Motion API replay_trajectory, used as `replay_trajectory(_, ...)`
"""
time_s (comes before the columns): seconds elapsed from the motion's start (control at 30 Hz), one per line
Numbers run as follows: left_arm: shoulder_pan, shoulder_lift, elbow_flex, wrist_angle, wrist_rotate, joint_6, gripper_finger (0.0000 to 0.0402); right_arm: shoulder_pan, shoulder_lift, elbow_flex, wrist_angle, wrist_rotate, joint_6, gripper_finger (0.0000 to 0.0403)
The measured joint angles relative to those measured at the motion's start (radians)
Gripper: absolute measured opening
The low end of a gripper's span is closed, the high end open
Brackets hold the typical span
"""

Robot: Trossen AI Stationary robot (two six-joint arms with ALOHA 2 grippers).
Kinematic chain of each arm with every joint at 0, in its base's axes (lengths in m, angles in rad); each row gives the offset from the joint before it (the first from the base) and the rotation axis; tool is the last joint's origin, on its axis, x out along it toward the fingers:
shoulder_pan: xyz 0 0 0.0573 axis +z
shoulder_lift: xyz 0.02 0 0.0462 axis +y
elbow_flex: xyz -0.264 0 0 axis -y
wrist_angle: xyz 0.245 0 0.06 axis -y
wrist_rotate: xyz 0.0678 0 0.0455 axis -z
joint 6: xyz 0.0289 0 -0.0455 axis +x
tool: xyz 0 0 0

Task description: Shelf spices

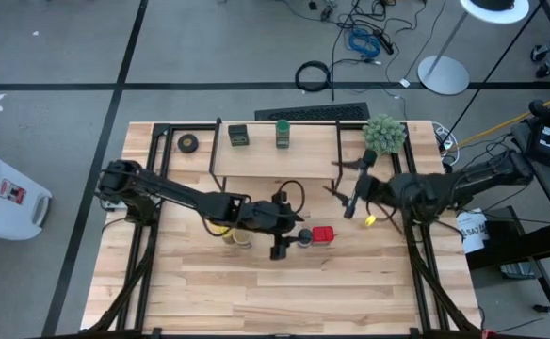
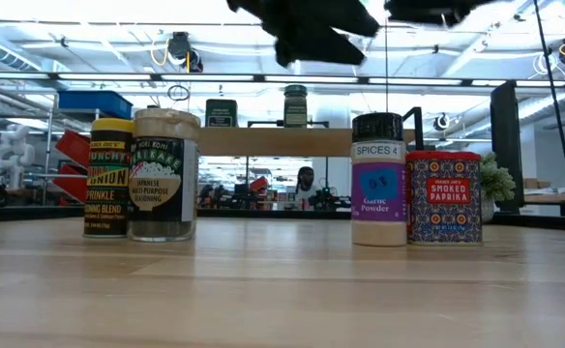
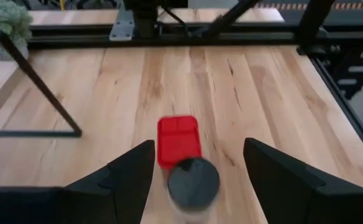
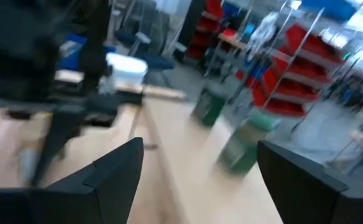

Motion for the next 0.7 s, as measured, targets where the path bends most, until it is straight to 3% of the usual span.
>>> replay_trajectory(0.33, -0.053, -0.059, -0.008, -0.278, -0.225, -0.088, 0.0256, -0.396, 0.079, 0.34, -0.176, -0.573, -0.056, 0.0302)
replay_trajectory(0.5, -0.068, -0.065, -0.043, -0.286, -0.312, -0.09, 0.0256, -0.565, 0.218, 0.542, -0.313, -0.741, -0.061, 0.0302)
replay_trajectory(0.7, -0.08, -0.109, -0.045, -0.326, -0.48, -0.088, 0.0256, -0.686, 0.41, 0.714, -0.44, -0.873, -0.079, 0.0302)
